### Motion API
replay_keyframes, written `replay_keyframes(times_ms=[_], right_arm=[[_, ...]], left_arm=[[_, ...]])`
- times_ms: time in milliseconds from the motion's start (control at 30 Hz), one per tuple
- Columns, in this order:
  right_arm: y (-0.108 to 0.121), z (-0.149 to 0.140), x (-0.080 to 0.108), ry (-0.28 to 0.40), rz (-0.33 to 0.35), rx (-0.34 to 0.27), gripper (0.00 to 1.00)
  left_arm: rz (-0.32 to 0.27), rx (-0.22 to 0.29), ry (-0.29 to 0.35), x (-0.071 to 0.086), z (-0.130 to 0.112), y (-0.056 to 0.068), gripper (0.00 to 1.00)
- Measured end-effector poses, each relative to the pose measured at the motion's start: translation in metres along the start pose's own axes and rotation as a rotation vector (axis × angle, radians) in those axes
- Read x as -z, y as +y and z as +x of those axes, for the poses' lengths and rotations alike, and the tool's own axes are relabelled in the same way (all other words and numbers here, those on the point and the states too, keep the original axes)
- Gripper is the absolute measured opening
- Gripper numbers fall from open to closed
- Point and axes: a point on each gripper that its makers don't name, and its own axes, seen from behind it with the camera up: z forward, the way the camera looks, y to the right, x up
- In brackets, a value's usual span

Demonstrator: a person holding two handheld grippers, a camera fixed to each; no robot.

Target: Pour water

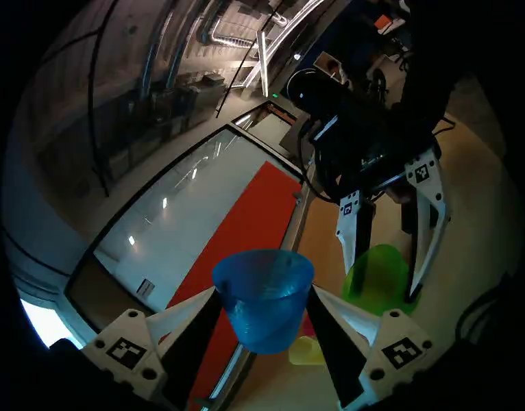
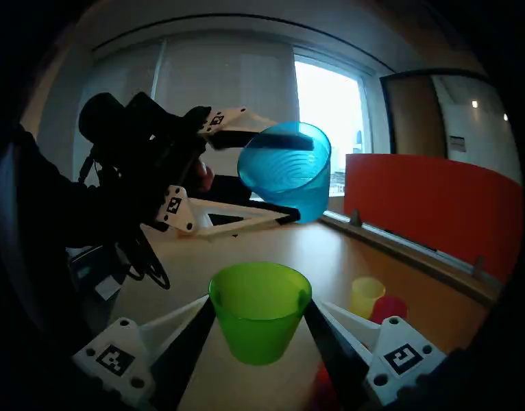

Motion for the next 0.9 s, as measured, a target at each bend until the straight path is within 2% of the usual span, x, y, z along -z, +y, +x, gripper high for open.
replay_keyframes(times_ms=[467,900], right_arm=[[0.0030,0.0006,0.0018,-0.002,-0.009,0.004,0.91],[0.0040,-0.0001,0.0025,0.000,-0.013,0.004,0.91]], left_arm=[[-0.004,-0.044,-0.001,-0.0011,0.0005,0.0045,0.82],[0.003,-0.080,0.000,-0.0012,0.0048,0.0018,0.82]])
